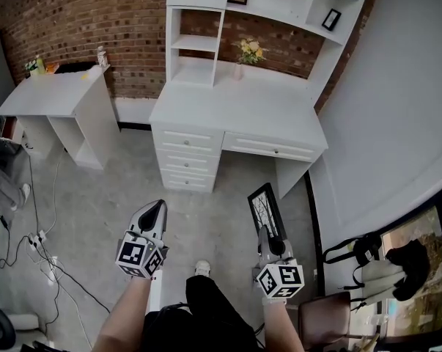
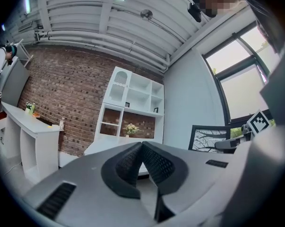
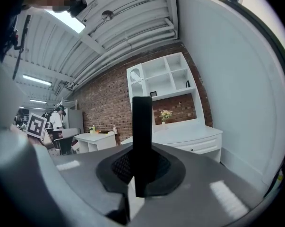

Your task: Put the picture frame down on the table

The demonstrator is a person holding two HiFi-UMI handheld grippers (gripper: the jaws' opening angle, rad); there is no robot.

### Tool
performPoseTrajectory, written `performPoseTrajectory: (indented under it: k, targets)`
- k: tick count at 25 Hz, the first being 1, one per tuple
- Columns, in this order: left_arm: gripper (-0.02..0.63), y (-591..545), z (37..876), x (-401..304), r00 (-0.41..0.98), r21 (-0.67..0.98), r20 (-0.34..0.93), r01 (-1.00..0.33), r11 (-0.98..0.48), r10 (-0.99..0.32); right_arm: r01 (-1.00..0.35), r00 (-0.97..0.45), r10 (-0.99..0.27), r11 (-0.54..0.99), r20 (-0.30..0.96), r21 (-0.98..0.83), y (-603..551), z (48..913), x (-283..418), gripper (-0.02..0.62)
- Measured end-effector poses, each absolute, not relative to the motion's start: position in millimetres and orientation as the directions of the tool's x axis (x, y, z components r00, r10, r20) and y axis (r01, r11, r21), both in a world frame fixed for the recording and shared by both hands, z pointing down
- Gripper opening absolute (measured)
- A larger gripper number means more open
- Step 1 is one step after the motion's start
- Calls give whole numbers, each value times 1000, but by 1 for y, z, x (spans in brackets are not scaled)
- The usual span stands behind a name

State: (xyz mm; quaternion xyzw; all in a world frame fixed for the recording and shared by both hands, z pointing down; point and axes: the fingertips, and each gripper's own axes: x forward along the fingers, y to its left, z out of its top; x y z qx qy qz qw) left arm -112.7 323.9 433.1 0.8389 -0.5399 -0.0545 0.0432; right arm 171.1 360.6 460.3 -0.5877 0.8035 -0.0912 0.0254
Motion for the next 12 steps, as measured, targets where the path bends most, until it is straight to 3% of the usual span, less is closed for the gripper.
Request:
performPoseTrajectory:
  k: [12]
  targets:
    - [-6,222,439,-112,384,144,-20,-913,-383,-923,-927,-350,-931,328,105,-182,250,470,163,15]
